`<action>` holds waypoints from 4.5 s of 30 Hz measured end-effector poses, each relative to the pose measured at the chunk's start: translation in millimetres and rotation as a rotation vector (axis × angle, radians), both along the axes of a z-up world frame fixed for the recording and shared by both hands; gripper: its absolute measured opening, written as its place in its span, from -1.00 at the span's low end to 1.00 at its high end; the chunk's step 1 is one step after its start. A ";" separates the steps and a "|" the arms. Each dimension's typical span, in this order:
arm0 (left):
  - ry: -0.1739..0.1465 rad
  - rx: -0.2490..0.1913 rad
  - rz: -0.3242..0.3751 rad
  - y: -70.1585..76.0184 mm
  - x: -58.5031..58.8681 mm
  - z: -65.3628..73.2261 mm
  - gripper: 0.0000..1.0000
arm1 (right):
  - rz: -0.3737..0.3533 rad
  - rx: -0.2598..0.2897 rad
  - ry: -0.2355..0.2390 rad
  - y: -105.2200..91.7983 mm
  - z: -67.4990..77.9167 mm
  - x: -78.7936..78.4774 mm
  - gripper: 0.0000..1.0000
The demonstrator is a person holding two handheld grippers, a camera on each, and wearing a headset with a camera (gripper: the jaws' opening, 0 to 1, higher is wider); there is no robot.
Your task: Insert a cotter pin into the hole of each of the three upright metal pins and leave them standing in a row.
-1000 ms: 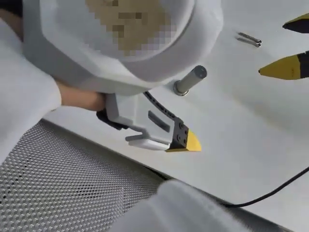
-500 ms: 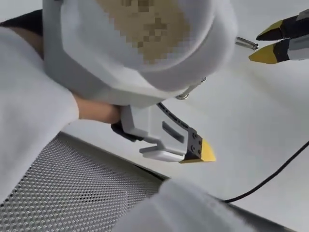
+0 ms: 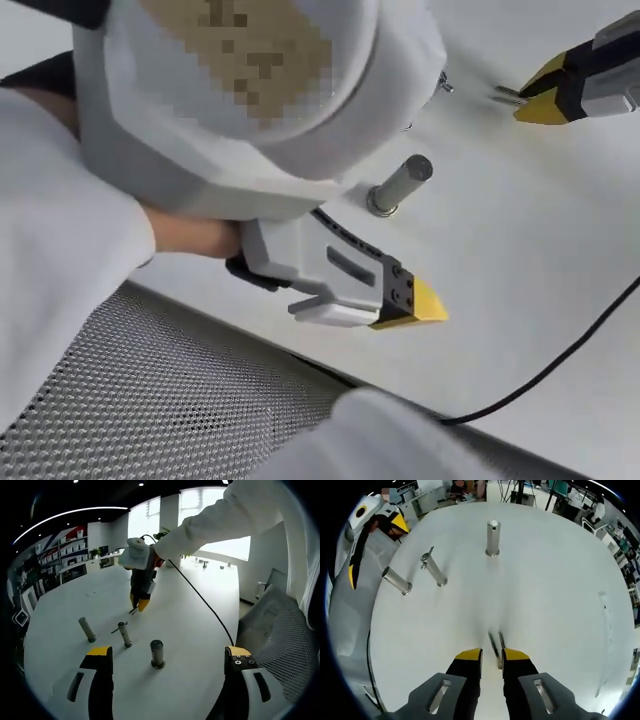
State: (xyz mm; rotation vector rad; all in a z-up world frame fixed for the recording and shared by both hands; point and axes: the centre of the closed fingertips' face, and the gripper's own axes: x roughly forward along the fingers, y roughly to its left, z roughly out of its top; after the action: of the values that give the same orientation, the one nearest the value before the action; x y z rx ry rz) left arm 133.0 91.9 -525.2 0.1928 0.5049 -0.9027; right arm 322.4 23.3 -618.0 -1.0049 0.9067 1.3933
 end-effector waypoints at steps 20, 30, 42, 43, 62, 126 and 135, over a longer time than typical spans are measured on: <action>0.020 0.017 0.008 -0.6 -5.5 -5.5 0.93 | 0.180 -0.129 -0.148 -2.5 -3.0 -5.3 -1.00; 0.015 0.042 -0.006 4.7 -4.0 -6.4 0.91 | 0.126 -0.068 -0.222 -0.7 20.3 -22.7 -1.00; -0.024 -0.048 0.078 28.7 19.0 26.1 0.72 | 0.075 0.123 -0.342 3.4 85.2 -42.5 -1.00; -0.022 -0.068 0.118 31.8 24.6 29.9 0.71 | 0.069 0.149 -0.366 5.0 92.8 -44.5 -1.00; 0.026 -0.366 0.185 20.9 52.3 82.6 0.15 | -0.012 0.403 -0.516 22.9 150.8 -117.9 -1.00; 0.367 -0.383 -0.059 -43.5 35.1 67.6 -0.99 | -0.022 0.491 -0.574 31.8 161.9 -167.9 -1.00; 0.372 -0.358 -0.053 -41.0 33.6 61.7 -1.00 | -0.052 0.505 -0.540 27.3 156.1 -163.6 -0.80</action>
State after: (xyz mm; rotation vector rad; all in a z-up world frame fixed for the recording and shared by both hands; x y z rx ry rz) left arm 166.6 50.9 -463.4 -0.2942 0.6731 -1.0712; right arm 158.9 50.6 -461.9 -0.8868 0.1644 1.1378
